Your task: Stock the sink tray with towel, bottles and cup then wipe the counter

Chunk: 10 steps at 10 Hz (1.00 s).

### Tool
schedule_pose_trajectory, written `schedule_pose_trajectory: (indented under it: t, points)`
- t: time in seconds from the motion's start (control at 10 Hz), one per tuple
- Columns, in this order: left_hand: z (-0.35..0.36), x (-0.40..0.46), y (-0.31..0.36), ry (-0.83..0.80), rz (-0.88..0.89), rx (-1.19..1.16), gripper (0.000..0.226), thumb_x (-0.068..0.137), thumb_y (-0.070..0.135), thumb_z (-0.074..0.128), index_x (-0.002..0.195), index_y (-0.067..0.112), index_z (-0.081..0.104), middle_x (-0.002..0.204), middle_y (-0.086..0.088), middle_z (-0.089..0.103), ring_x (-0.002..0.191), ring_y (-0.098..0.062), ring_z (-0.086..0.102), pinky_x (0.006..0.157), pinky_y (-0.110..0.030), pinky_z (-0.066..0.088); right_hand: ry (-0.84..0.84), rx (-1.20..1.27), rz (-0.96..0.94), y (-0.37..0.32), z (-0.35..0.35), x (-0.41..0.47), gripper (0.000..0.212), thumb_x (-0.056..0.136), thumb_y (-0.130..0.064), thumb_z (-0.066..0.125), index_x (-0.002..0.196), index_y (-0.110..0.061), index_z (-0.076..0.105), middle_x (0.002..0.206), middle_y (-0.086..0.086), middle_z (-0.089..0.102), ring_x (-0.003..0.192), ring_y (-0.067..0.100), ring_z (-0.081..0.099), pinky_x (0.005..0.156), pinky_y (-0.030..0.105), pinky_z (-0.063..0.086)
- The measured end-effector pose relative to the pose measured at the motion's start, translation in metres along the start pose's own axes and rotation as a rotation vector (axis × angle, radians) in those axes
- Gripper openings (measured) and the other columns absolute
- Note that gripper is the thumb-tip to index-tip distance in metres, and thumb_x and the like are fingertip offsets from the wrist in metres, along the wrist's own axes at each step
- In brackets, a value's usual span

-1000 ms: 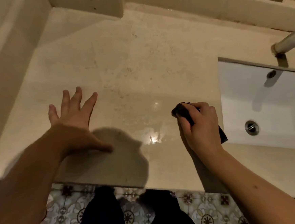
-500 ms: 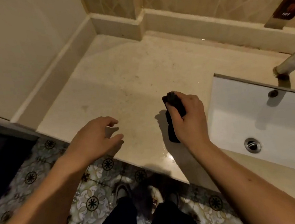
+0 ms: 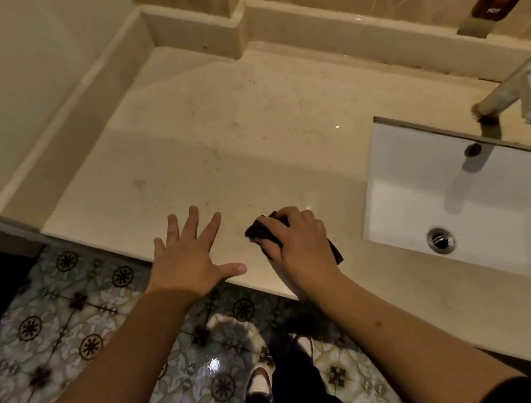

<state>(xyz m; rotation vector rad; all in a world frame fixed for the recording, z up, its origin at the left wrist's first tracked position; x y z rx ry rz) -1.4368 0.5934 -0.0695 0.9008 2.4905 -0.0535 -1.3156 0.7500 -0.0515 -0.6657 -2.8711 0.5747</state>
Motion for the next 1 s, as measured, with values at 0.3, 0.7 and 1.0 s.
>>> schedule_pose_trajectory:
  t: [0.3,0.7,1.0]
  points:
    - [0.003,-0.002,0.0,0.039,0.045,-0.028,0.113,0.065,0.095,0.037,0.155,0.042,-0.005,0.166,-0.001,-0.016,0.149,-0.038,-0.017,0.117,-0.064,0.005,0.147,0.022,0.445,0.104,-0.06,-0.023,0.036,0.102,-0.031,0.053,0.134,-0.016,0.061,0.119,0.019,0.054,0.109,0.039,0.052,0.091,0.047,0.045]
    - [-0.018,-0.029,0.007,0.133,0.132,-0.099,0.068,0.085,0.064,0.058,0.139,0.024,0.049,0.146,-0.006,0.044,0.132,-0.028,0.039,0.104,-0.047,0.041,0.008,-0.01,0.126,-0.011,-0.024,-0.014,0.054,0.097,-0.042,0.058,0.147,-0.025,0.048,0.134,0.009,0.058,0.119,0.029,0.052,0.101,0.044,0.037]
    - [-0.059,-0.107,0.085,0.18,0.272,-0.07,0.047,0.087,0.058,0.062,0.125,0.032,0.059,0.119,0.009,0.065,0.087,-0.009,0.057,0.075,-0.027,0.041,-0.161,0.029,0.031,0.019,-0.106,-0.085,0.043,0.096,-0.042,0.057,0.136,-0.027,0.053,0.129,0.002,0.057,0.114,0.021,0.053,0.091,0.035,0.047]
Point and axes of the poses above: each hand's wrist, its own x-axis towards the middle knuckle, its own z-axis out of the palm, y = z × x, the point moved 7 cm from there along x, towards the middle knuckle
